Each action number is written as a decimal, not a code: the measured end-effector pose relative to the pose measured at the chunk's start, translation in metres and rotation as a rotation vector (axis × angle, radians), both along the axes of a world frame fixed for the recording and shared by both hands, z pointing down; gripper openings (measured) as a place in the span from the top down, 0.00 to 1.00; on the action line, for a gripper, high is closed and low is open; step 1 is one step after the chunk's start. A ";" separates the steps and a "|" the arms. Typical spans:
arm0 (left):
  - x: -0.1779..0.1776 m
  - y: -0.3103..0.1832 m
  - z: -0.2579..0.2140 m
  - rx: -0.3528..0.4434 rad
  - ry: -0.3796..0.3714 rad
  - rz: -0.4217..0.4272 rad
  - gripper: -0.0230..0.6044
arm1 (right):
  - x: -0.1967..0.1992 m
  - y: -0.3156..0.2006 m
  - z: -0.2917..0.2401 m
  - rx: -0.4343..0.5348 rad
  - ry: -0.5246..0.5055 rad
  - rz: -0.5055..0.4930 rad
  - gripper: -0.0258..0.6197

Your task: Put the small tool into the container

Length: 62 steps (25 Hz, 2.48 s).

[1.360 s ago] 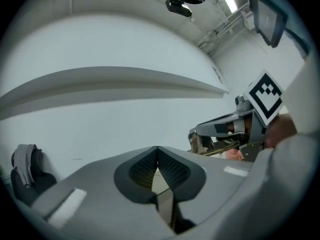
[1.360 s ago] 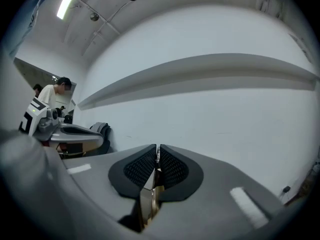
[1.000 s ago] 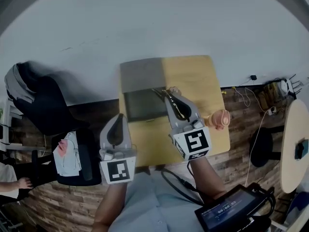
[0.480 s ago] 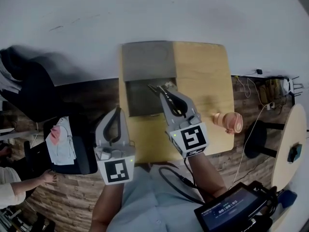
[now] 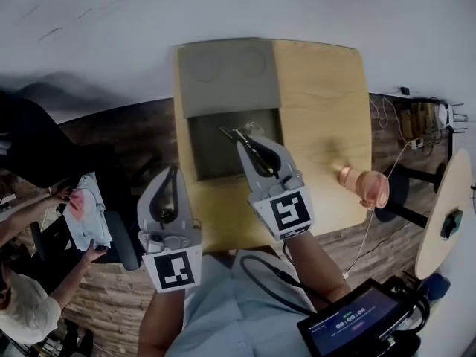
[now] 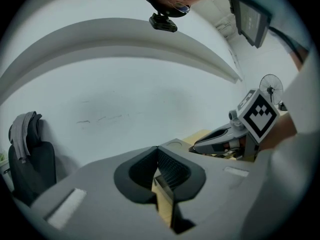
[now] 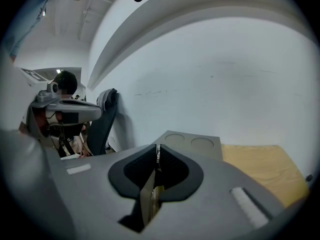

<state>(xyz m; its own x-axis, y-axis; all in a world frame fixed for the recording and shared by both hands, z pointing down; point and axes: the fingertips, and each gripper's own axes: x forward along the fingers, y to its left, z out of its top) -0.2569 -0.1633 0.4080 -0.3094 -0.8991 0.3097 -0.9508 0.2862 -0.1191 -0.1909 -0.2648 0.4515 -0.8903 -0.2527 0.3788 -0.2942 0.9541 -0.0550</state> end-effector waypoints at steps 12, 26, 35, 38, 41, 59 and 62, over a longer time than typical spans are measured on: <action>-0.012 -0.015 0.039 -0.059 0.043 0.036 0.95 | -0.017 -0.007 0.037 -0.065 -0.004 -0.012 0.92; -0.023 -0.016 0.046 -0.082 0.042 0.037 0.95 | -0.019 -0.003 0.065 -0.126 0.056 -0.042 0.93; -0.021 -0.017 0.048 -0.087 0.046 0.046 0.95 | -0.012 -0.006 0.085 -0.198 0.110 -0.021 0.91; -0.020 -0.017 0.047 -0.088 0.046 0.047 0.95 | -0.006 -0.007 0.091 -0.208 0.153 -0.010 0.87; -0.020 -0.018 0.046 -0.085 0.042 0.045 0.95 | -0.007 -0.011 0.090 -0.191 0.148 -0.004 0.81; 0.017 -0.033 -0.041 0.099 -0.016 0.046 0.95 | 0.017 -0.002 -0.029 -0.033 -0.050 0.027 0.78; 0.030 -0.030 -0.072 0.171 0.014 0.032 0.95 | 0.029 0.011 -0.070 -0.003 -0.097 0.035 0.81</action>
